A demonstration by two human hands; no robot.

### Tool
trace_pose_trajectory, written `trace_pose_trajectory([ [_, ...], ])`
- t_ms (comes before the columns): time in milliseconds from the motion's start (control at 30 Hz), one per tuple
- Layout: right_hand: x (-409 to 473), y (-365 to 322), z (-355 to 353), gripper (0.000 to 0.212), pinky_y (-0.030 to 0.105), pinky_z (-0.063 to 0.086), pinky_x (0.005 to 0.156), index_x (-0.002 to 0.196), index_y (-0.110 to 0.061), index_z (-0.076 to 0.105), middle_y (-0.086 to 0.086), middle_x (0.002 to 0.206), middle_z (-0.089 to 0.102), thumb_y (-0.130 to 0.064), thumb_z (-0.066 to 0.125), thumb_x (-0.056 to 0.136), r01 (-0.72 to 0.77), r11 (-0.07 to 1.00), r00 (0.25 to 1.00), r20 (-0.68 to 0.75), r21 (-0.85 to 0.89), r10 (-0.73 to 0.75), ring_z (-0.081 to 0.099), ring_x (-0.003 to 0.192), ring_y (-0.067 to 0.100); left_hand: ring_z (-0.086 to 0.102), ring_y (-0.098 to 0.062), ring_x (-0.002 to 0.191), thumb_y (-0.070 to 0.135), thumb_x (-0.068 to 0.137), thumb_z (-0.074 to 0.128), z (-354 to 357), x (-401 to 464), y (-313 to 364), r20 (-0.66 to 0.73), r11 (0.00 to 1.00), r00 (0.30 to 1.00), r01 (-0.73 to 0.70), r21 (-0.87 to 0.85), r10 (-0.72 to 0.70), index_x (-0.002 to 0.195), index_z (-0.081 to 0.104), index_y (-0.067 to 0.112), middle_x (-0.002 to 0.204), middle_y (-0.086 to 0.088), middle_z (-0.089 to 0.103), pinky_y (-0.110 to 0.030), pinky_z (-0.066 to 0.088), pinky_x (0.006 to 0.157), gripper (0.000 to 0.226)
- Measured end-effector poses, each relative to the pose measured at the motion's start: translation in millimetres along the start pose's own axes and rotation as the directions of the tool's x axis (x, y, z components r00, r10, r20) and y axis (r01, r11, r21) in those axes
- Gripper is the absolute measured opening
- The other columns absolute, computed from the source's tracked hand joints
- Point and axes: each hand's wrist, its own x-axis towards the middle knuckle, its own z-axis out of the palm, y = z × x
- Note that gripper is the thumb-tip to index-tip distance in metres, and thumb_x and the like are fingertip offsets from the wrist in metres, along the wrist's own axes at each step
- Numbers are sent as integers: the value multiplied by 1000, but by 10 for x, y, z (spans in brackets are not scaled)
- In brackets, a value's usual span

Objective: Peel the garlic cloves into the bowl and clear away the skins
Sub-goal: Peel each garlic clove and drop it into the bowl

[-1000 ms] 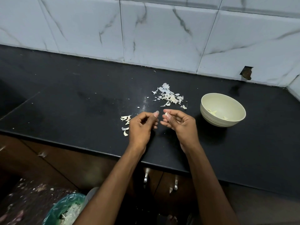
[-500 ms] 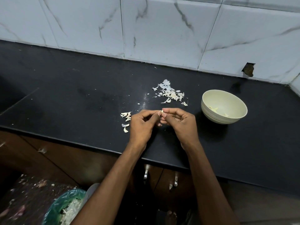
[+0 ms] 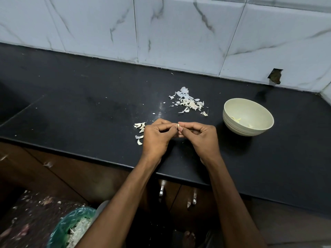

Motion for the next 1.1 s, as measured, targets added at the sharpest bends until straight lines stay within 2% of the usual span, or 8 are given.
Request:
trace_pose_trajectory([
  [100,-4,-2,-5,19,23,59,76,104,-9,80,8,92,81,4,75,90,11,1000,1000,3,-18,-10,77,81,16,69,-37,97,8,83,80,8,-4,11,-8,999,999,-31,32,31,86,85,18,84,1,73,-62,57,91,12],
  [233,4,0,2,17,25,59,76,104,-8,80,8,93,81,2,74,91,11,1000,1000,2,-12,-11,76,80,18,71,-33,93,7,83,80,25,-6,46,-18,1000,1000,-7,-1,7,81,85,21,85,1,76,-53,60,89,15],
  [333,28,-3,12,17,23,59,72,105,-5,79,9,91,80,4,71,93,-26,999,999,-20,20,26,75,77,16,66,-19,76,1,88,78,25,1,73,-14,996,999,45,-77,-46,82,84,16,87,-4,76,-34,58,71,17],
  [400,44,-5,14,18,22,59,70,105,-7,79,9,89,80,3,69,95,-54,998,998,-26,44,56,73,73,14,63,-17,74,2,90,76,18,-4,80,0,995,999,52,-90,-52,83,84,16,87,-4,76,-25,53,65,18],
  [700,47,-6,-13,15,28,58,76,107,-5,79,12,97,80,-1,71,95,-108,989,994,20,97,106,72,86,18,56,-14,65,4,91,76,17,6,57,-17,989,996,86,-125,-88,90,82,5,84,-6,76,-25,49,61,6],
  [767,40,-9,-15,17,27,59,76,109,-3,78,11,101,80,-2,75,92,-89,992,996,24,90,88,74,91,18,55,-13,63,4,90,77,21,8,51,-22,988,995,95,-123,-98,89,82,7,80,-4,75,-25,49,60,6],
  [900,33,3,-12,17,23,58,74,109,-1,78,8,99,81,-1,74,93,-36,999,999,-5,38,36,74,87,13,57,-13,61,4,91,76,31,2,61,-8,980,992,120,-157,-123,92,80,-1,75,-7,73,-25,50,60,6],
  [1100,28,35,-25,21,29,59,83,112,-2,78,7,100,81,-6,77,92,12,1000,1000,2,-13,-12,77,96,18,64,-14,68,5,90,76,30,-14,89,23,973,992,124,-194,-122,92,79,-3,77,-11,74,-25,52,62,9],
])
